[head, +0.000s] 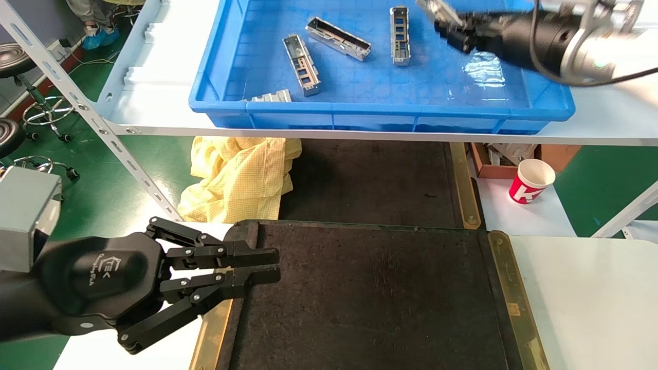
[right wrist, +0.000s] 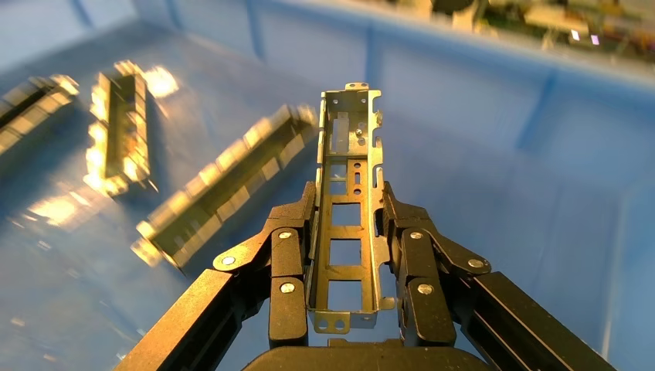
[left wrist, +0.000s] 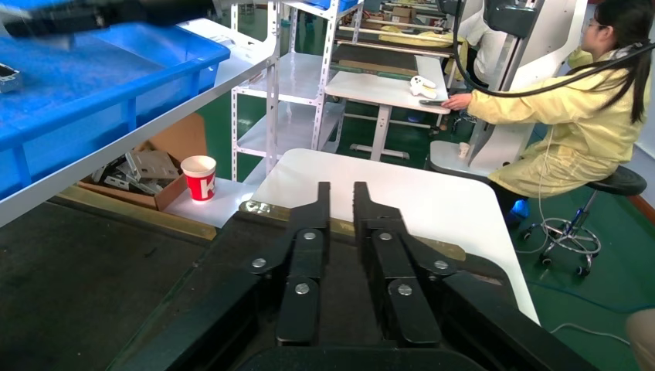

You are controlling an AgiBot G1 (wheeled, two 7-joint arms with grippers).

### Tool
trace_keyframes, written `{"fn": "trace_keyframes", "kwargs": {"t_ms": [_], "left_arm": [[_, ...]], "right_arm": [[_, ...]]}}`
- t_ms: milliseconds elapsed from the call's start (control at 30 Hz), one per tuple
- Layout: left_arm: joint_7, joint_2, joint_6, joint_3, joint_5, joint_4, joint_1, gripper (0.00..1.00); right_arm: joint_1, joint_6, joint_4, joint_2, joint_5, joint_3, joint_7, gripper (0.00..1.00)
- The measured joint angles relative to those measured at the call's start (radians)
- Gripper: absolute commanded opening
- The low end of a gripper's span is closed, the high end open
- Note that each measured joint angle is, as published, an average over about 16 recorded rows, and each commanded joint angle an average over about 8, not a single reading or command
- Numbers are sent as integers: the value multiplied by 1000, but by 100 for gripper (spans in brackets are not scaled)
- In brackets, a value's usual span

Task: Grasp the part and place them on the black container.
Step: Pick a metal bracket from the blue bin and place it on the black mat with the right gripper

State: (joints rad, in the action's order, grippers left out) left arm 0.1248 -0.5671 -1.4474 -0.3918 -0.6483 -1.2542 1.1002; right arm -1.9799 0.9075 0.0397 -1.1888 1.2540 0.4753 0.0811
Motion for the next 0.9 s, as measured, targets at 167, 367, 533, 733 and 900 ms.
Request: {"fn": "trace_keyframes", "kwargs": {"t_ms": [167,367,533,733,900], "left_arm": [[0,0,0,0,0,0,0,100],[0,0,0,0,0,0,0,100],[0,0,0,0,0,0,0,100],[0,0,0,0,0,0,0,100],[0,0,0,0,0,0,0,100]], "right_arm": [[-36,133,27,43,7,7,27,0],[-79,360,59,113,20,21,53,0],[-96,541,99,169,21,37,64,0],[-63,670,209,233,-19,75,47,0],[15,700,366,291,-104,133,10,0]]}}
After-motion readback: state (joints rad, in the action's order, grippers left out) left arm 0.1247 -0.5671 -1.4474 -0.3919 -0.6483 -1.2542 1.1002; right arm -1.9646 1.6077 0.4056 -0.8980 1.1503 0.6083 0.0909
